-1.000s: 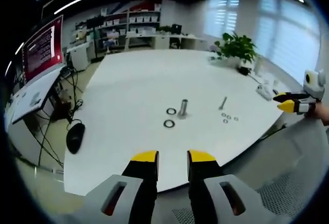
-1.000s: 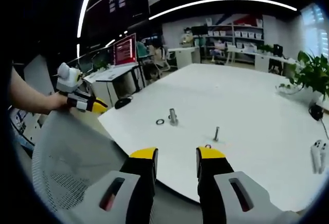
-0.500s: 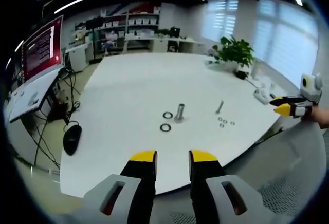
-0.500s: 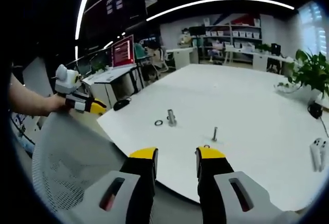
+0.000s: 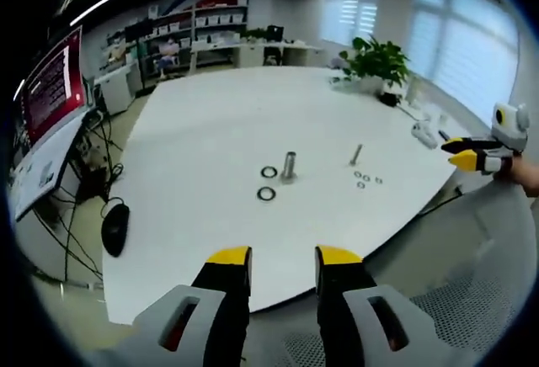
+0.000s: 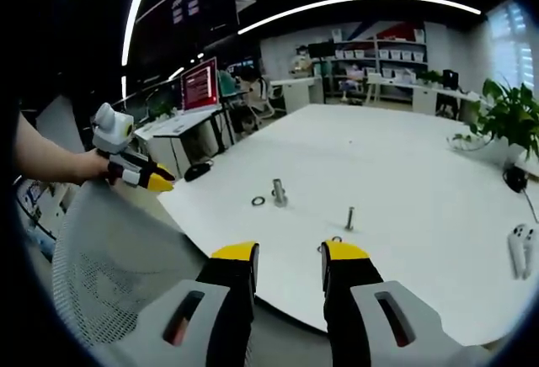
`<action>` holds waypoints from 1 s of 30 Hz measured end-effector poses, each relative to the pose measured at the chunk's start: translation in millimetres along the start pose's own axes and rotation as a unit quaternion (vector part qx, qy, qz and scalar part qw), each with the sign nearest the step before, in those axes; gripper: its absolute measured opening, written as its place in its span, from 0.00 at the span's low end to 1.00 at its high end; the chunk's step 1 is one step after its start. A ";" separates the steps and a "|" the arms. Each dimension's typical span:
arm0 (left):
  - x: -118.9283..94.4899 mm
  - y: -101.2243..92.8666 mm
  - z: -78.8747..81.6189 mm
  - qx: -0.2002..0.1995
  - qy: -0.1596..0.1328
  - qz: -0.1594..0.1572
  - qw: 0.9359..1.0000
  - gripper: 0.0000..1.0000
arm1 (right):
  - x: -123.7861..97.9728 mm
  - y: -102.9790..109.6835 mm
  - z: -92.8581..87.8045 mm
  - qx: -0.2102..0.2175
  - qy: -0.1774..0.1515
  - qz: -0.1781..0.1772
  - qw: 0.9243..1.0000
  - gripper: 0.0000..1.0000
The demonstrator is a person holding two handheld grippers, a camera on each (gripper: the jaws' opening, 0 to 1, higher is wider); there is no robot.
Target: Place the washer onto the threaded stud by aligning its center hole with the stud, sliding it down to the base, and recovering from edge contact or off-axis alignment until the washer reaches the visible bottom stop.
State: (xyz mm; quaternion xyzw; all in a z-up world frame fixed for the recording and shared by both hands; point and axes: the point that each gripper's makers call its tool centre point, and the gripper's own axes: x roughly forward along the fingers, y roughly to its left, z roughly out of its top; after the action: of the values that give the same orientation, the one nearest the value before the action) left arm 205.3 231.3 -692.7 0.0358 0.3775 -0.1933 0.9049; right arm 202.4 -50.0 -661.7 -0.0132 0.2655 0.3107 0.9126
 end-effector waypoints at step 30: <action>92.2 7.6 2.3 0.134 0.186 -0.063 0.971 0.29 | 0.2 -4.2 -3.1 0.000 0.008 -0.011 1.000 0.32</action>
State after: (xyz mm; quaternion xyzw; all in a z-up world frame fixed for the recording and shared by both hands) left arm 268.8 208.1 -756.0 0.1686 0.5117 -0.2883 0.7916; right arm 203.5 -53.9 -665.0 -0.0180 0.2724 0.3006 0.9139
